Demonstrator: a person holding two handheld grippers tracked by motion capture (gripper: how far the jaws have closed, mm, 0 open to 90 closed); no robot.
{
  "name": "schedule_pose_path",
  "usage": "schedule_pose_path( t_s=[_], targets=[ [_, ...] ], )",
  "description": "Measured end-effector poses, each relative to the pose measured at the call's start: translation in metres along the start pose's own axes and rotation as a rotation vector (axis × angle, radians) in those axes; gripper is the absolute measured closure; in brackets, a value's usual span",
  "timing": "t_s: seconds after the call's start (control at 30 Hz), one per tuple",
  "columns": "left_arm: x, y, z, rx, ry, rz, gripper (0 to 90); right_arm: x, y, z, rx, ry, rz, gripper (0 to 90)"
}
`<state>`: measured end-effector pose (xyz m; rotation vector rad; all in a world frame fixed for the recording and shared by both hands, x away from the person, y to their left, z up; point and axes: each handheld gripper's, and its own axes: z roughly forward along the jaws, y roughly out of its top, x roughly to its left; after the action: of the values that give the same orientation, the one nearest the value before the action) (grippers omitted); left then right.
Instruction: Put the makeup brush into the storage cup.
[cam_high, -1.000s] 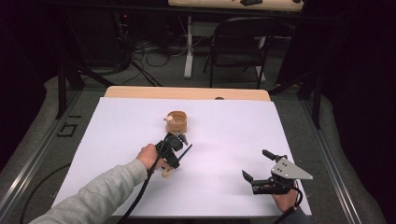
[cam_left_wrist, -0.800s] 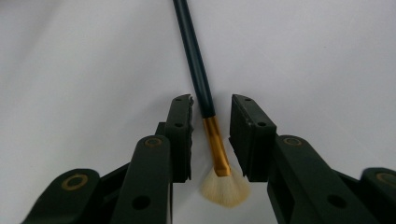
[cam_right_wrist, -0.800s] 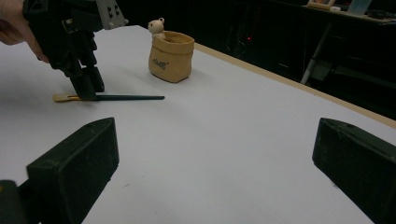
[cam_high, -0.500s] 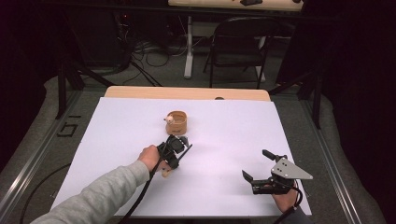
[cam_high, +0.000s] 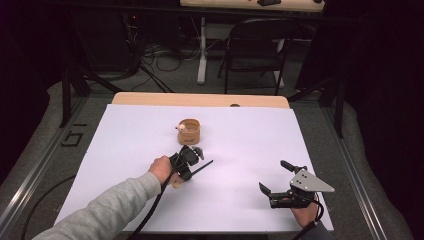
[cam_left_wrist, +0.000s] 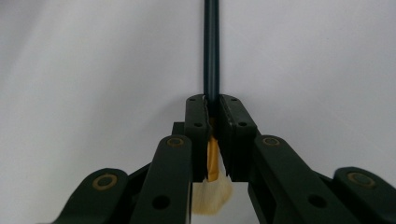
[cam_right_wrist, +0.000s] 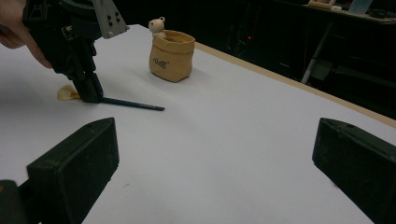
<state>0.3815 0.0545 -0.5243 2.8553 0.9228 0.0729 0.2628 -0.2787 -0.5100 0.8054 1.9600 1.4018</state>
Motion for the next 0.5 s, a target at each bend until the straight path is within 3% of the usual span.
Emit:
schedule_pose_path(
  t_s=[0.5],
  targets=[
    [0.0006, -0.004, -0.0089, -0.035, 0.011, 0.092, 82.9, -0.0003, -0.0002, 0.0003, 0.004, -0.001, 0.0, 0.1]
  ],
)
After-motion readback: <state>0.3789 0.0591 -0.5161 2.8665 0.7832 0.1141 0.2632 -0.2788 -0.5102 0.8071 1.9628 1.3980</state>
